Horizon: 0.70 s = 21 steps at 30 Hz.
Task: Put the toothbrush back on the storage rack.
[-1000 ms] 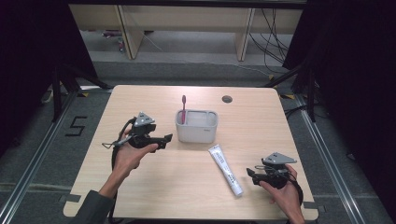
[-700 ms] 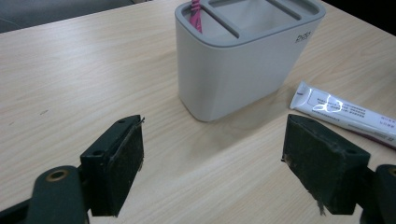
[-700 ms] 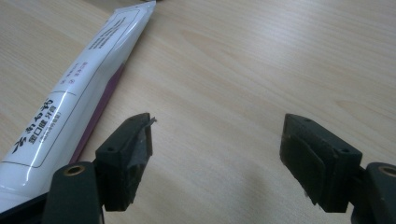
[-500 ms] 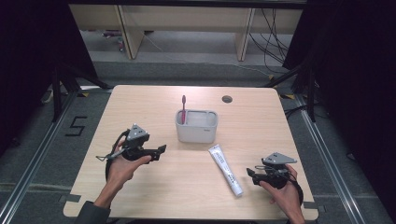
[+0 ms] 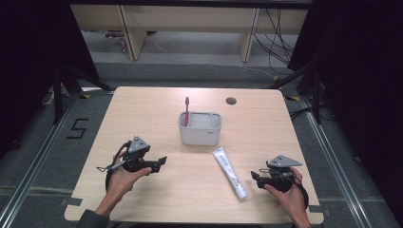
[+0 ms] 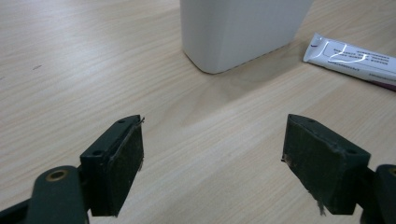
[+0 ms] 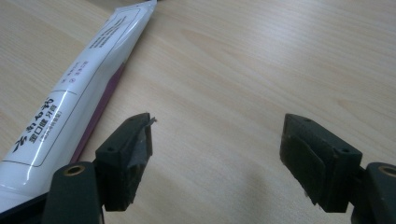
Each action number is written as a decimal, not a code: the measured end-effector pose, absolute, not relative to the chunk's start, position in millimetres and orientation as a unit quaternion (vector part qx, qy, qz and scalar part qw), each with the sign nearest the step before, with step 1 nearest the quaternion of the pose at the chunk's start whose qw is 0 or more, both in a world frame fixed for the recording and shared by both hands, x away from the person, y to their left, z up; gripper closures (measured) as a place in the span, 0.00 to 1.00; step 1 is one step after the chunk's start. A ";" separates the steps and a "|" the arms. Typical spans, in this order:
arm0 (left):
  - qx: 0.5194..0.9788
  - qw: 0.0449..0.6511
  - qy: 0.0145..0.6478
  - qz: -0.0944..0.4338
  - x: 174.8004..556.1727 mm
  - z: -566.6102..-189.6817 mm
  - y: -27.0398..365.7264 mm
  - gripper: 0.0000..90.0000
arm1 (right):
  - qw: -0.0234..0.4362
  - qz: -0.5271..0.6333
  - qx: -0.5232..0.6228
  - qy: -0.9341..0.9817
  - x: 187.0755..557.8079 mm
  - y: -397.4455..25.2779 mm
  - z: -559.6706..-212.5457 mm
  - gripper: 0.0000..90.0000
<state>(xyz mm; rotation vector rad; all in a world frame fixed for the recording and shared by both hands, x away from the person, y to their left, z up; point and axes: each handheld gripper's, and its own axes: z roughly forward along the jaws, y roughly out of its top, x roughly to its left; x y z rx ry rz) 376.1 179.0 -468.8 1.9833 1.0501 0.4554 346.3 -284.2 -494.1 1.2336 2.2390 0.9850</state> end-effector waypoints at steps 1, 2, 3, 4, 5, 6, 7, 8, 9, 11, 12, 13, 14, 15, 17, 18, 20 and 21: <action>0.786 0.417 0.417 0.185 374.4 -470.0 179.1 0.23 | 0.197 0.353 0.446 0.799 345.6 -283.5 -494.1 0.29; 0.787 0.416 0.417 0.182 372.8 -470.5 180.3 0.23 | 0.197 0.352 0.445 0.800 345.8 -283.8 -494.1 0.29; 0.789 0.414 0.414 0.184 371.1 -470.8 181.7 0.23 | 0.196 0.353 0.447 0.798 345.6 -283.6 -494.1 0.29; 0.787 0.420 0.414 0.183 369.4 -472.3 182.3 0.23 | 0.199 0.353 0.444 0.799 345.9 -283.9 -494.1 0.29; 0.790 0.414 0.413 0.185 367.4 -472.2 183.9 0.23 | 0.206 0.353 0.437 0.801 346.6 -284.5 -494.1 0.29; 0.787 0.417 0.415 0.185 365.0 -473.4 184.2 0.23 | 0.206 0.352 0.435 0.802 346.7 -284.9 -493.9 0.29; 0.792 0.411 0.412 0.183 362.9 -473.6 186.0 0.22 | 0.206 0.351 0.437 0.802 346.5 -284.9 -493.8 0.29; 0.792 0.411 0.411 0.186 360.6 -474.7 187.1 0.22 | 0.206 0.351 0.437 0.802 346.6 -285.0 -493.8 0.29; 0.794 0.409 0.410 0.183 358.5 -475.7 188.4 0.22 | 0.206 0.352 0.436 0.802 346.8 -285.1 -493.9 0.29; 0.794 0.408 0.412 0.184 354.1 -478.0 190.3 0.22 | 0.199 0.351 0.443 0.800 346.2 -284.9 -494.0 0.29; 0.796 0.408 0.409 0.183 352.5 -479.3 191.7 0.22 | 0.203 0.352 0.443 0.799 346.1 -284.7 -494.3 0.29; 0.794 0.410 0.410 0.183 350.4 -480.5 192.1 0.22 | 0.210 0.354 0.435 0.801 347.0 -285.6 -495.7 0.29; 0.795 0.409 0.410 0.183 348.3 -481.2 193.0 0.22 | 0.211 0.352 0.434 0.802 346.8 -286.0 -495.2 0.29; 0.798 0.405 0.409 0.180 345.9 -481.6 194.1 0.22 | 0.210 0.353 0.435 0.802 347.0 -286.2 -495.1 0.29; 0.797 0.407 0.409 0.180 341.5 -484.2 195.1 0.22 | 0.210 0.353 0.434 0.802 347.0 -286.4 -495.3 0.29; 0.797 0.406 0.410 0.180 339.3 -485.2 195.7 0.22 | 0.209 0.354 0.434 0.802 347.0 -286.4 -495.3 0.29; 0.798 0.404 0.410 0.179 335.6 -487.9 197.3 0.22 | 0.207 0.356 0.433 0.802 347.3 -286.4 -495.5 0.29; 0.799 0.399 0.412 0.179 333.3 -488.8 197.7 0.22 | 0.207 0.356 0.433 0.802 347.3 -286.5 -495.5 0.29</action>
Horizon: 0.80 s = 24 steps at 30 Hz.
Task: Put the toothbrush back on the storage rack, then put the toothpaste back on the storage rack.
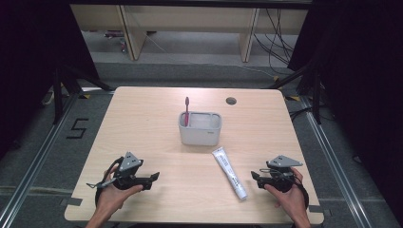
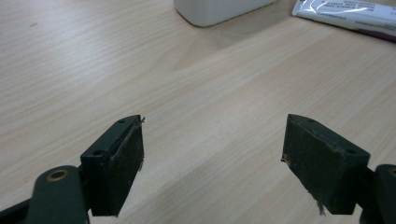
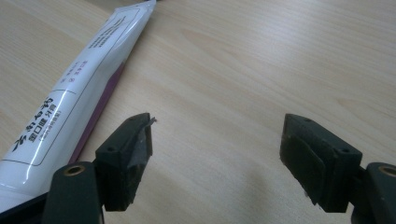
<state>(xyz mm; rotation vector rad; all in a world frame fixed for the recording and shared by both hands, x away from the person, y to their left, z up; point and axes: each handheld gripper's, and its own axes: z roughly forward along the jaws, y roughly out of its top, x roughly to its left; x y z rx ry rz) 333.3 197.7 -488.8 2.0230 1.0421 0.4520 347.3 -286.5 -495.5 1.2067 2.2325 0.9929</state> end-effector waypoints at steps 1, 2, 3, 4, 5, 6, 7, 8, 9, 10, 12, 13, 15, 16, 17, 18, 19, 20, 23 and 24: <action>0.799 0.399 0.412 0.179 333.3 -488.8 197.7 0.22 | 0.206 0.358 0.433 0.801 347.2 -286.6 -495.4 0.29; 0.803 0.395 0.410 0.176 329.2 -491.8 199.1 0.22 | 0.200 0.362 0.438 0.798 346.7 -286.0 -495.1 0.29; 0.803 0.395 0.410 0.175 326.9 -493.6 199.7 0.22 | 0.201 0.360 0.439 0.798 346.6 -286.2 -495.2 0.29; 0.803 0.396 0.411 0.174 324.5 -495.1 200.0 0.22 | 0.201 0.356 0.443 0.798 346.0 -285.8 -495.0 0.29; 0.803 0.395 0.411 0.173 322.1 -496.5 200.8 0.22 | 0.190 0.357 0.440 0.802 346.7 -285.9 -495.2 0.29; 0.804 0.395 0.411 0.171 319.7 -497.4 201.5 0.22 | 0.192 0.357 0.440 0.801 346.5 -285.7 -495.1 0.29; 0.805 0.392 0.410 0.172 317.4 -497.6 202.3 0.22 | 0.194 0.358 0.440 0.800 346.3 -285.7 -494.9 0.29; 0.803 0.397 0.410 0.171 315.4 -498.5 202.5 0.22 | 0.190 0.359 0.440 0.801 346.5 -285.4 -495.2 0.29; 0.804 0.396 0.408 0.172 313.0 -498.7 203.3 0.22 | 0.191 0.358 0.440 0.801 346.4 -285.4 -495.2 0.29; 0.807 0.389 0.408 0.176 311.0 -498.2 204.3 0.21 | 0.191 0.358 0.439 0.801 346.5 -285.4 -495.3 0.29; 0.804 0.397 0.407 0.173 306.9 -498.3 205.5 0.21 | 0.192 0.357 0.439 0.802 346.5 -285.2 -495.3 0.29; 0.805 0.396 0.407 0.175 305.3 -498.2 206.7 0.21 | 0.209 0.354 0.430 0.804 346.8 -286.2 -495.4 0.29; 0.804 0.392 0.409 0.179 302.5 -499.0 208.8 0.20 | 0.209 0.355 0.432 0.802 346.7 -286.2 -495.7 0.29; 0.803 0.393 0.410 0.182 301.6 -500.4 209.4 0.20 | 0.203 0.358 0.431 0.803 346.7 -286.2 -495.7 0.29; 0.803 0.389 0.411 0.186 300.5 -501.7 210.6 0.19 | 0.212 0.356 0.424 0.805 347.1 -287.6 -496.1 0.29; 0.808 0.381 0.408 0.186 299.9 -502.0 212.2 0.19 | 0.204 0.352 0.437 0.802 345.1 -286.7 -495.6 0.29; 0.805 0.384 0.413 0.185 298.6 -503.5 212.0 0.19 | 0.210 0.353 0.436 0.801 345.4 -287.7 -495.6 0.29; 0.805 0.383 0.413 0.186 298.3 -504.6 212.4 0.18 | 0.210 0.353 0.436 0.801 344.6 -287.7 -495.5 0.29; 0.811 0.375 0.408 0.187 298.8 -504.4 215.9 0.18 | 0.205 0.354 0.441 0.799 344.9 -287.7 -494.7 0.29; 0.812 0.374 0.408 0.187 298.8 -504.0 216.3 0.18 | 0.212 0.349 0.436 0.802 345.2 -288.2 -494.5 0.29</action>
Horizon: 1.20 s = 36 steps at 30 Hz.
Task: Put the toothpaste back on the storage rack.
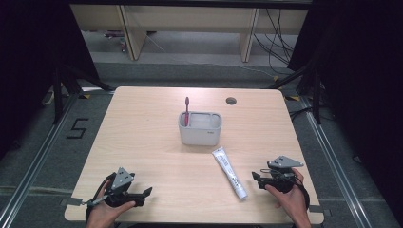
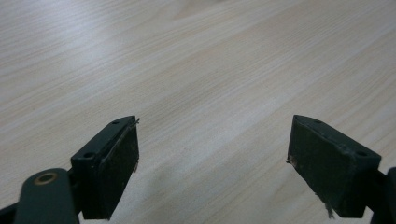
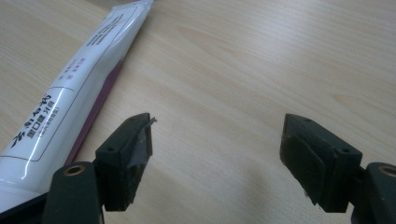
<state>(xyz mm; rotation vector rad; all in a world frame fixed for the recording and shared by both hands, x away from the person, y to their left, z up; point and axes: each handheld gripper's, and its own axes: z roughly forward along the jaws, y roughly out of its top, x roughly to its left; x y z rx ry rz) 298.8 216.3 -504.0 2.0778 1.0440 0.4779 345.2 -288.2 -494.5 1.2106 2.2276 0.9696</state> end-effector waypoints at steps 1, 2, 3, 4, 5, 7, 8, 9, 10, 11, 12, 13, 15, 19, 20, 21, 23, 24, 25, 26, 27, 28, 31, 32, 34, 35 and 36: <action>0.809 0.378 0.410 0.188 298.3 -503.9 216.0 0.18 | 0.211 0.351 0.433 0.803 345.6 -287.0 -494.8 0.29; 0.803 0.384 0.415 0.190 298.0 -504.1 214.7 0.18 | 0.213 0.355 0.426 0.805 347.0 -286.8 -495.3 0.29; 0.806 0.378 0.414 0.189 297.8 -503.2 215.4 0.18 | 0.212 0.350 0.436 0.802 345.7 -286.0 -494.6 0.29; 0.810 0.372 0.410 0.191 297.8 -503.1 216.2 0.18 | 0.211 0.350 0.435 0.802 346.3 -286.4 -494.9 0.29; 0.806 0.379 0.413 0.188 297.3 -503.9 214.8 0.18 | 0.207 0.355 0.435 0.801 347.1 -286.6 -495.6 0.29; 0.808 0.379 0.409 0.190 297.4 -504.4 214.2 0.18 | 0.200 0.357 0.436 0.801 347.4 -287.6 -494.5 0.29; 0.813 0.372 0.405 0.190 297.7 -503.8 214.7 0.18 | 0.192 0.361 0.444 0.797 346.5 -286.8 -493.4 0.29; 0.814 0.370 0.405 0.190 297.8 -503.9 214.1 0.18 | 0.185 0.368 0.447 0.794 346.8 -286.4 -492.2 0.29; 0.815 0.367 0.404 0.193 298.3 -504.6 214.0 0.18 | 0.171 0.369 0.465 0.786 344.3 -284.3 -490.4 0.29; 0.818 0.366 0.401 0.189 298.8 -504.7 213.8 0.18 | 0.160 0.365 0.466 0.790 344.2 -283.5 -488.3 0.28; 0.817 0.366 0.402 0.192 298.6 -505.1 213.4 0.18 | 0.180 0.367 0.443 0.798 347.3 -285.4 -487.3 0.28; 0.821 0.360 0.402 0.189 298.5 -504.0 213.9 0.18 | 0.163 0.368 0.451 0.797 347.1 -283.2 -485.6 0.27; 0.817 0.363 0.405 0.190 297.7 -504.5 213.9 0.18 | 0.163 0.367 0.448 0.799 347.5 -279.4 -482.0 0.26; 0.822 0.354 0.403 0.192 298.3 -504.8 216.7 0.18 | 0.152 0.371 0.426 0.811 349.9 -272.6 -472.3 0.26; 0.816 0.361 0.409 0.190 298.6 -506.0 216.3 0.18 | 0.157 0.368 0.424 0.813 350.1 -270.3 -470.1 0.26; 0.820 0.355 0.407 0.192 299.3 -506.0 217.8 0.18 | 0.155 0.365 0.421 0.816 351.1 -268.1 -466.4 0.26; 0.818 0.358 0.407 0.192 299.7 -506.9 218.4 0.18 | 0.151 0.365 0.422 0.816 353.4 -262.2 -461.5 0.26; 0.808 0.370 0.417 0.193 298.6 -508.0 216.7 0.18 | 0.154 0.360 0.418 0.820 354.8 -260.1 -458.8 0.27; 0.814 0.363 0.412 0.192 298.5 -507.2 217.9 0.18 | 0.151 0.361 0.412 0.823 356.5 -257.1 -457.4 0.27; 0.816 0.360 0.411 0.191 298.7 -507.1 218.0 0.18 | 0.152 0.358 0.412 0.824 357.2 -253.9 -455.1 0.28; 0.817 0.359 0.409 0.190 299.0 -507.2 217.7 0.18 | 0.139 0.357 0.421 0.822 356.6 -248.6 -454.0 0.28; 0.817 0.359 0.409 0.190 299.0 -507.2 217.7 0.18 | 0.139 0.357 0.421 0.822 356.6 -248.6 -454.0 0.28; 0.811 0.364 0.416 0.191 298.4 -508.9 214.8 0.18 | 0.128 0.338 0.404 0.841 360.7 -234.1 -453.8 0.31; 0.811 0.365 0.416 0.190 298.1 -508.9 214.7 0.18 | 0.119 0.325 0.396 0.850 362.0 -231.6 -453.7 0.31; 0.811 0.367 0.414 0.188 297.9 -509.3 215.2 0.18 | 0.109 0.309 0.403 0.855 363.0 -225.3 -455.0 0.33; 0.811 0.367 0.415 0.188 297.9 -509.1 215.3 0.18 | 0.101 0.303 0.403 0.858 363.4 -222.2 -455.0 0.34; 0.811 0.366 0.416 0.189 297.8 -508.8 215.0 0.18 | 0.111 0.305 0.392 0.861 365.8 -220.0 -458.2 0.36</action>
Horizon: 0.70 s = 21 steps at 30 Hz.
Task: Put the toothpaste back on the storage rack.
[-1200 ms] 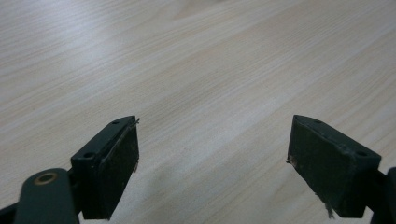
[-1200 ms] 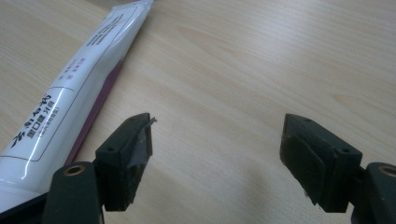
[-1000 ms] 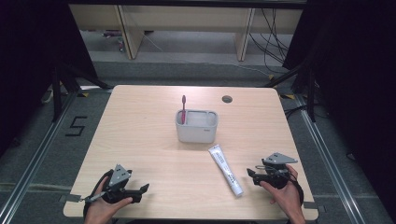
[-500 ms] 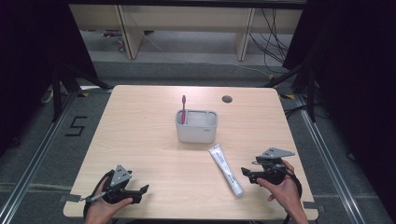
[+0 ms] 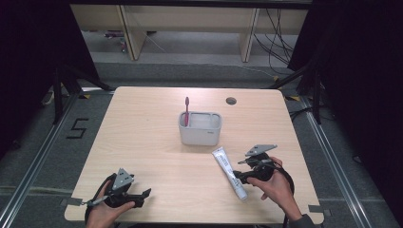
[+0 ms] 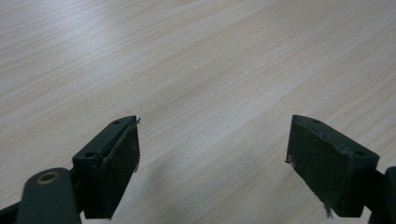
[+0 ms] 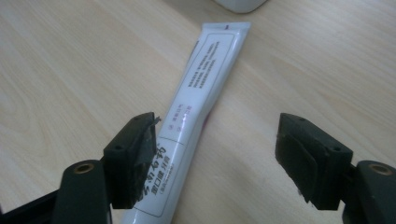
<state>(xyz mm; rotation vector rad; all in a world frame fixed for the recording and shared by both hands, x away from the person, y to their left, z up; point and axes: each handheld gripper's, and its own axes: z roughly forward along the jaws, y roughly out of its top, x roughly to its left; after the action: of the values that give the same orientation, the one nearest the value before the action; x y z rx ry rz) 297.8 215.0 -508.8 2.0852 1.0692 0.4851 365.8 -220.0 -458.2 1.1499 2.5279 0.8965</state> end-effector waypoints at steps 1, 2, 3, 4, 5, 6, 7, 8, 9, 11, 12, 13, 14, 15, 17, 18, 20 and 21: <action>0.813 0.366 0.412 0.189 297.9 -508.6 215.2 0.18 | 0.101 0.292 0.398 0.864 365.1 -217.1 -456.8 0.37; 0.819 0.360 0.406 0.187 297.6 -507.5 216.0 0.18 | 0.108 0.293 0.386 0.868 367.7 -215.4 -458.8 0.36; 0.821 0.357 0.404 0.188 297.6 -507.1 216.0 0.18 | 0.113 0.291 0.384 0.869 368.6 -212.3 -460.8 0.36; 0.811 0.369 0.412 0.190 297.2 -509.0 213.4 0.18 | 0.108 0.287 0.384 0.871 369.7 -210.2 -461.2 0.37; 0.815 0.363 0.409 0.189 296.9 -508.2 214.1 0.18 | 0.108 0.280 0.373 0.878 371.7 -209.3 -461.0 0.38; 0.821 0.357 0.405 0.189 297.0 -507.7 215.2 0.18 | 0.104 0.278 0.372 0.880 372.1 -206.7 -461.5 0.39; 0.821 0.356 0.404 0.189 296.6 -507.4 215.1 0.18 | 0.102 0.276 0.368 0.882 372.6 -204.6 -461.3 0.40; 0.821 0.355 0.404 0.190 296.7 -507.1 215.2 0.19 | 0.097 0.272 0.365 0.885 372.8 -202.6 -461.5 0.41; 0.820 0.358 0.404 0.191 296.9 -507.3 215.0 0.19 | 0.099 0.264 0.371 0.885 372.6 -200.2 -462.1 0.42; 0.811 0.368 0.411 0.193 297.3 -508.5 213.3 0.19 | 0.091 0.257 0.367 0.889 374.3 -198.1 -464.4 0.44; 0.810 0.369 0.413 0.192 296.8 -508.8 213.0 0.19 | 0.096 0.249 0.368 0.891 374.7 -196.9 -465.1 0.45; 0.810 0.369 0.413 0.192 296.8 -508.8 213.0 0.19 | 0.098 0.251 0.352 0.897 377.1 -196.9 -467.4 0.47; 0.817 0.361 0.408 0.190 296.6 -507.8 214.1 0.19 | 0.091 0.245 0.361 0.895 376.3 -194.6 -467.3 0.48; 0.816 0.363 0.408 0.188 296.5 -507.8 214.1 0.19 | 0.094 0.241 0.357 0.898 377.2 -193.4 -468.2 0.49; 0.807 0.375 0.414 0.189 297.3 -509.6 212.5 0.19 | 0.083 0.240 0.357 0.899 377.6 -190.4 -469.7 0.49; 0.807 0.375 0.414 0.189 297.3 -509.6 212.5 0.19 | 0.087 0.235 0.356 0.900 378.8 -189.2 -470.5 0.50; 0.819 0.362 0.405 0.186 297.2 -508.2 214.5 0.19 | 0.086 0.228 0.361 0.900 378.5 -187.0 -469.7 0.51; 0.817 0.364 0.407 0.187 297.0 -508.1 214.1 0.19 | 0.083 0.229 0.354 0.903 380.1 -186.2 -470.7 0.52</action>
<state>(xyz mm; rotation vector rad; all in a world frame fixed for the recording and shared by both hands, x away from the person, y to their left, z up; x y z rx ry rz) 297.0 214.1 -508.1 2.1017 1.0483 0.4812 380.1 -186.2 -470.7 1.0572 2.6964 0.6853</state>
